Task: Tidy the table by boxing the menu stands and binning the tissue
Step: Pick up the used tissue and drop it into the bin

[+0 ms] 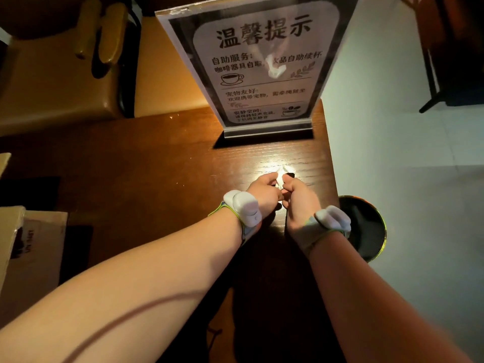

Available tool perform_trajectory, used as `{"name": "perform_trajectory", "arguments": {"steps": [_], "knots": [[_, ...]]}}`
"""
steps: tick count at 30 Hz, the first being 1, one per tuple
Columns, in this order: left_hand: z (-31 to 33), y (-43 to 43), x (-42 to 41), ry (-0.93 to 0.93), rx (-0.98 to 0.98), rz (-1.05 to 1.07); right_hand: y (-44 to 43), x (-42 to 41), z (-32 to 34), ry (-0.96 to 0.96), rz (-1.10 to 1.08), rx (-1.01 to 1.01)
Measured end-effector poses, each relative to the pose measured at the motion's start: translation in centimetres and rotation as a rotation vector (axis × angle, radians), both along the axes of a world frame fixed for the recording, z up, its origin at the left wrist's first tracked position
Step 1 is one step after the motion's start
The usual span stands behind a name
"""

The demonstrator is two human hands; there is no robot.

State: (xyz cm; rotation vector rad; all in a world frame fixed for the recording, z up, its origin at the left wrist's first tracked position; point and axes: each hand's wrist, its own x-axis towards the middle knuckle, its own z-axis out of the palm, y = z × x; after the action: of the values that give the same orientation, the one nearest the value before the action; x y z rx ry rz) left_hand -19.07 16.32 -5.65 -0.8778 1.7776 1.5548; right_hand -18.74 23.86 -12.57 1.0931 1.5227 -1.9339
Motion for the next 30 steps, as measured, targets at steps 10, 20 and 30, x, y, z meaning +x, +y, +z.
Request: {"name": "perform_trajectory", "arguments": {"steps": [10, 20, 30], "knots": [[0.3, 5.4, 1.7, -0.001, 0.076, -0.122, 6.2, 2.7, 1.1, 0.023, -0.095, -0.100], [-0.3, 12.9, 3.6, 0.015, 0.111, -0.232, 14.3, 6.1, 2.4, 0.117, -0.112, -0.245], [-3.4, 21.1, 5.2, -0.044, -0.059, -0.574, 21.6, 9.4, 0.3, -0.005, -0.290, -0.036]]}}
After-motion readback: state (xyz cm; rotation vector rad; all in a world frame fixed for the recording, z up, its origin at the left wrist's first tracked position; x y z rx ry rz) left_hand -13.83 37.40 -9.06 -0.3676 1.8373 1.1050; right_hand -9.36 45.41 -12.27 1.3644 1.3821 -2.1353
